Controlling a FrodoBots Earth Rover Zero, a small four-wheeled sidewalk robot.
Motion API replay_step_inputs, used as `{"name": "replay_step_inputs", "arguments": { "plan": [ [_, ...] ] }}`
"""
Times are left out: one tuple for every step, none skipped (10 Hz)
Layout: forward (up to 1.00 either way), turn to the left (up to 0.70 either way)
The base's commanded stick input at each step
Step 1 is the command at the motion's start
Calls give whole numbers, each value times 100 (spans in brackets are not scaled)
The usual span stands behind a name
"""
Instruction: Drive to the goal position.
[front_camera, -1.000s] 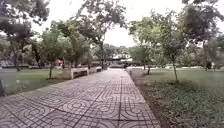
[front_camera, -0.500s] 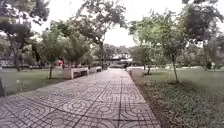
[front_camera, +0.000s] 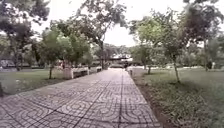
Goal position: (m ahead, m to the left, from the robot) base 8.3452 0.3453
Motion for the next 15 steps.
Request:
{"name": "replay_step_inputs", "arguments": {
  "plan": [
    [43,0],
    [0,0],
    [0,0],
    [0,0],
    [59,0],
    [24,0],
    [0,0],
    [0,0],
    [46,0],
    [14,0],
    [8,0],
    [70,0],
    [70,0],
    [28,0],
    [0,0]
  ]
}}
